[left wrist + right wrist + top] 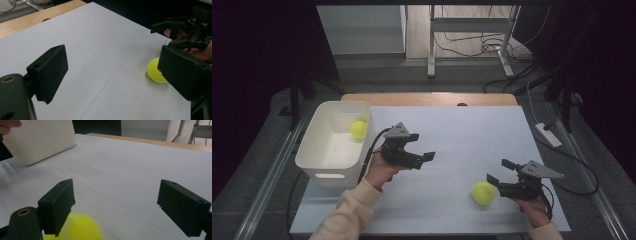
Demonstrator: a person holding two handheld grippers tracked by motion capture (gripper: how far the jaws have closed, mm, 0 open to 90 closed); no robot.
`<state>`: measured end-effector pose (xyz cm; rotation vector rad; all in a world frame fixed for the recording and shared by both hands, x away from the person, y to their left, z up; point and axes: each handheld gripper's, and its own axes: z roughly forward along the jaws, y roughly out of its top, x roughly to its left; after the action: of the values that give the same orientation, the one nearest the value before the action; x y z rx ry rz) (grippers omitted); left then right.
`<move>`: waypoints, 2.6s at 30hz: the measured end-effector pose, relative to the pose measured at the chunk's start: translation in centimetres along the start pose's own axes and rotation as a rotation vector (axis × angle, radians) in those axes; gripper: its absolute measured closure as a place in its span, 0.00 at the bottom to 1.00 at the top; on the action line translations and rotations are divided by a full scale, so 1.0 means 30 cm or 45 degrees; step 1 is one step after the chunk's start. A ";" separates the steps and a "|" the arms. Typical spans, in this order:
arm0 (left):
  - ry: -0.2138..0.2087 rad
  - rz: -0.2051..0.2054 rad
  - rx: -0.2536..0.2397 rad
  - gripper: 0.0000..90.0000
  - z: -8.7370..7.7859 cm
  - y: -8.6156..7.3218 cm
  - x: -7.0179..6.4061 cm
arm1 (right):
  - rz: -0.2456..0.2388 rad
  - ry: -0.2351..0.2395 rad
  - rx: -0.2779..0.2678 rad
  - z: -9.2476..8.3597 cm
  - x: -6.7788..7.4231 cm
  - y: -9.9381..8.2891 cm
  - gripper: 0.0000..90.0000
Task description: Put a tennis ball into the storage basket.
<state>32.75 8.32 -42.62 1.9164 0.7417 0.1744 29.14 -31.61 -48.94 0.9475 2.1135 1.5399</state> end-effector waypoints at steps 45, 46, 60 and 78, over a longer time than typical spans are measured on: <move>-0.172 0.044 0.130 0.11 0.223 -0.063 -0.110 | 0.006 -0.008 -0.028 -0.006 0.002 0.004 0.16; -0.174 0.041 0.131 0.11 0.228 -0.065 -0.113 | 0.009 -0.010 -0.030 -0.007 0.001 0.004 0.16; -0.222 0.046 0.150 0.11 0.284 -0.080 -0.146 | 0.010 -0.016 -0.035 -0.006 -0.001 0.004 0.16; -0.270 0.055 0.172 0.12 0.329 -0.082 -0.181 | 0.015 -0.032 -0.042 -0.008 -0.004 0.004 0.16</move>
<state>31.66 -1.71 -48.21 2.0422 0.5824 -0.0537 29.11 -31.85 -48.75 0.9647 2.0625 1.5555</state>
